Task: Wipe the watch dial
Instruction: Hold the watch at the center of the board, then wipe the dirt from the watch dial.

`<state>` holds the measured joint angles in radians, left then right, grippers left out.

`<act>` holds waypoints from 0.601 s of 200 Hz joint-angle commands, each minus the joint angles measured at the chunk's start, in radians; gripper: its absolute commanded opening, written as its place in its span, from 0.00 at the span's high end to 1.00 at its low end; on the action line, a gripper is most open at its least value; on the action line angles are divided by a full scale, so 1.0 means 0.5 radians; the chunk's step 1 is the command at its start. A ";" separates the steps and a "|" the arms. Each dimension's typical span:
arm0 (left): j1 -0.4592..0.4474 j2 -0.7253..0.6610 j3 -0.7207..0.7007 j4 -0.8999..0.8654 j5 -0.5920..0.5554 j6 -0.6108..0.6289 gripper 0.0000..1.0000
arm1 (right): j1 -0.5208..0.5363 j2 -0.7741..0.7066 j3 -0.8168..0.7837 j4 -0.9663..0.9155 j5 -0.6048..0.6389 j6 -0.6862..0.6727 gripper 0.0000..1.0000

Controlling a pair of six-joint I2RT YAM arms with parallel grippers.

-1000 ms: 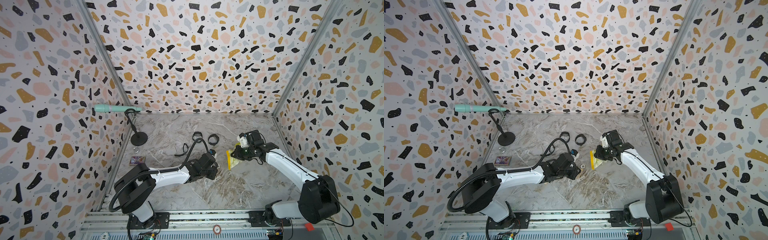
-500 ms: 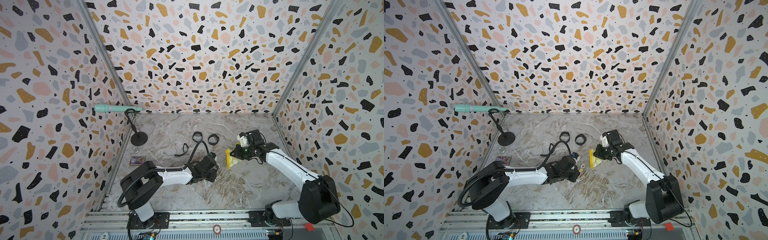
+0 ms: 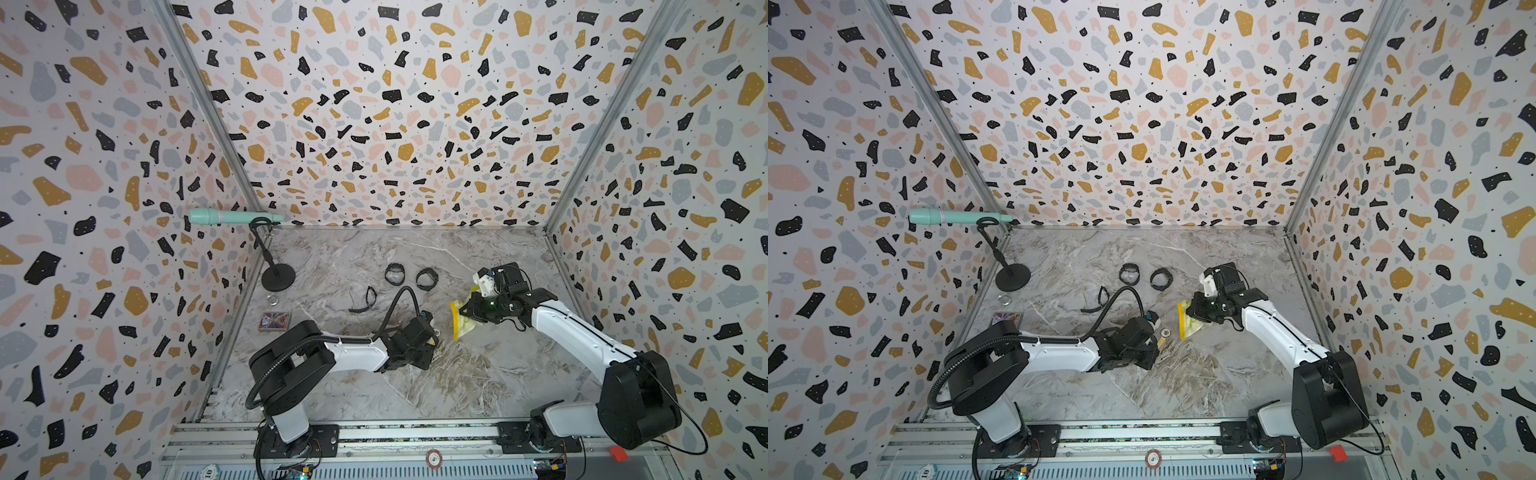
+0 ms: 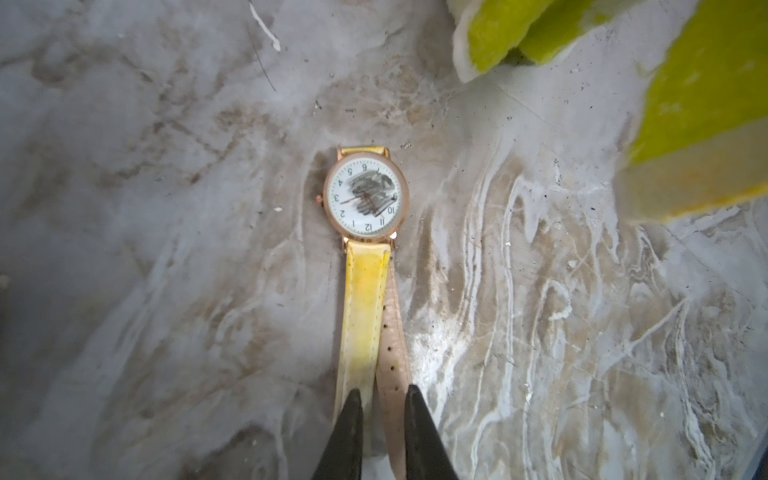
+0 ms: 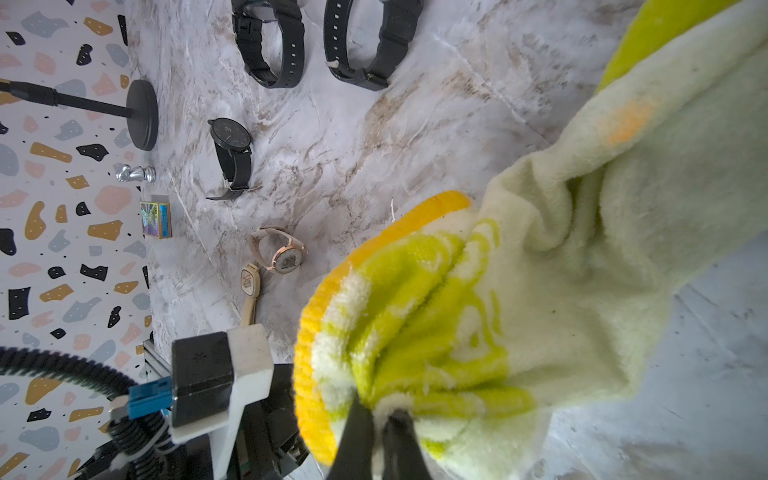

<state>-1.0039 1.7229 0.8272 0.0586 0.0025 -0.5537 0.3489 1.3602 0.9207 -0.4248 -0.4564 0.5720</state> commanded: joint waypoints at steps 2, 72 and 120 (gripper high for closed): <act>-0.011 0.103 -0.013 -0.047 -0.013 0.007 0.82 | 0.011 -0.022 0.014 0.036 -0.045 -0.009 1.00; -0.020 0.200 -0.019 -0.083 0.023 -0.019 0.84 | 0.127 0.155 0.093 0.137 -0.115 -0.019 1.00; -0.028 0.185 -0.060 -0.065 0.017 -0.034 0.85 | 0.188 0.252 -0.019 0.377 -0.252 0.110 1.00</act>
<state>-1.0065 1.7344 0.8349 0.0532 0.0006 -0.5632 0.4225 1.4704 0.9329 -0.3126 -0.5339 0.5907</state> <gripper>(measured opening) 0.150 0.060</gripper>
